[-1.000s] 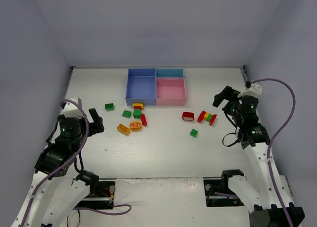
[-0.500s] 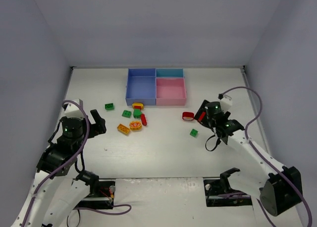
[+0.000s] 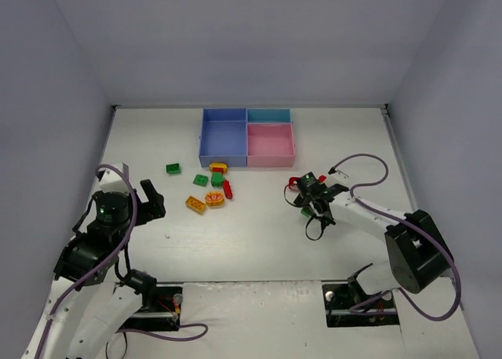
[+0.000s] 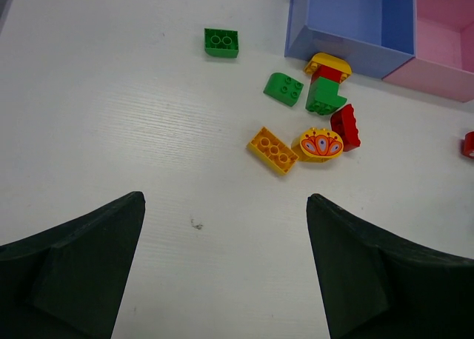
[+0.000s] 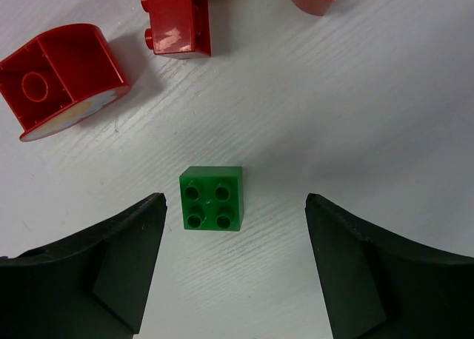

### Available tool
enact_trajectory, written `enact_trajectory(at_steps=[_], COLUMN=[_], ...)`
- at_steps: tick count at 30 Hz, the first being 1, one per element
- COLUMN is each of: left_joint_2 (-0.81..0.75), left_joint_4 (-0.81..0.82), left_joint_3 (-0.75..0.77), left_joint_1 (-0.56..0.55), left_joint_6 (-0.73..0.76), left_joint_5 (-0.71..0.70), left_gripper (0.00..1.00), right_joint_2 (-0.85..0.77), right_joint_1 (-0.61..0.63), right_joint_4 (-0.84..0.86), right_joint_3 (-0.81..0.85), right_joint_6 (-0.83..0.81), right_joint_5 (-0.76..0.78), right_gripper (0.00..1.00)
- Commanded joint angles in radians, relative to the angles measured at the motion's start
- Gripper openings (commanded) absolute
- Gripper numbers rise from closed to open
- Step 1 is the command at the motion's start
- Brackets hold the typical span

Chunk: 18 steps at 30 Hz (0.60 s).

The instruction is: Sort the legos into containers by color

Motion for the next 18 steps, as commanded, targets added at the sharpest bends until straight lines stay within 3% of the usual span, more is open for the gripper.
enact_trajectory(at_steps=[1, 5, 11, 13, 14, 16, 18], left_joint_2=[0.002, 0.005, 0.010, 0.007, 0.005, 0.004, 0.007], left_joint_4=[0.008, 0.008, 0.010, 0.008, 0.009, 0.008, 0.010], left_joint_3=[0.013, 0.011, 0.008, 0.011, 0.014, 0.021, 0.022], left_joint_1=[-0.005, -0.005, -0.004, -0.004, -0.004, -0.005, -0.004], left_joint_6=[-0.015, -0.017, -0.026, -0.026, -0.026, -0.022, -0.017], left_joint_5=[-0.010, -0.007, 0.002, 0.003, 0.002, -0.001, -0.001], left_gripper=[0.84, 0.84, 0.83, 0.84, 0.83, 0.83, 0.84], right_joint_2=[0.018, 0.065, 0.139, 0.136, 0.124, 0.109, 0.084], right_joint_1=[0.012, 0.012, 0.020, 0.044, 0.064, 0.104, 0.118], right_joint_4=[0.001, 0.040, 0.051, 0.052, 0.052, 0.052, 0.052], right_joint_3=[0.013, 0.001, 0.031, 0.056, 0.068, 0.129, 0.183], right_joint_6=[0.078, 0.052, 0.019, -0.015, -0.058, -0.108, -0.194], right_joint_5=[0.066, 0.054, 0.067, 0.074, 0.096, 0.101, 0.087], right_gripper=[0.72, 0.68, 0.52, 0.28, 0.11, 0.00, 0.00])
